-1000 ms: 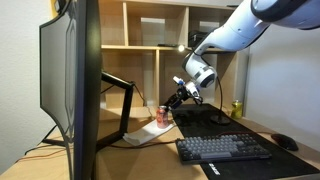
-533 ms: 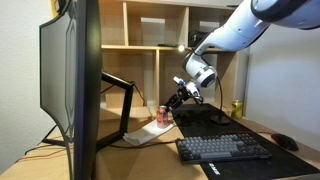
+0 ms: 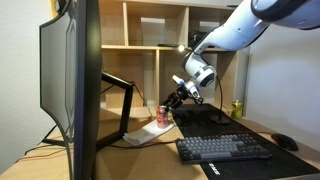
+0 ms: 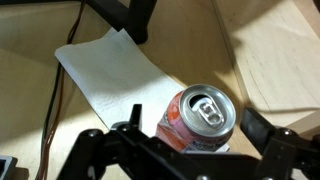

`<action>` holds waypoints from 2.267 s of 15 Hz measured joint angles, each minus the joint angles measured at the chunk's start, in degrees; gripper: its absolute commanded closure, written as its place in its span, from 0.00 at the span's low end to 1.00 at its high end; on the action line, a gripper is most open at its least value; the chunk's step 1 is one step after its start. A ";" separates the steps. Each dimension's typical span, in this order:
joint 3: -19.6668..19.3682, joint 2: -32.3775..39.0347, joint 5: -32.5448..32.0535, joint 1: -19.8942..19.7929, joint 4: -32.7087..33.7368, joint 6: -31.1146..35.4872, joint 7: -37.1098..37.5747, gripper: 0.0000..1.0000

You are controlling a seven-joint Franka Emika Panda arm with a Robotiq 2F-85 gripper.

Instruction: Put the pink can beside the yellow can

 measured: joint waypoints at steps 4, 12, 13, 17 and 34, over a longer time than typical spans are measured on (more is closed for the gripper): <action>0.08 0.00 0.01 -0.01 0.10 0.00 -0.95 0.00; 0.08 0.00 0.00 0.00 0.15 0.00 -0.92 0.00; -0.03 0.00 -0.13 0.06 0.15 0.09 -0.57 0.00; 0.09 0.00 0.85 0.15 0.15 4.13 -1.01 0.00; -0.15 0.00 -3.26 0.32 -0.01 0.17 5.62 0.00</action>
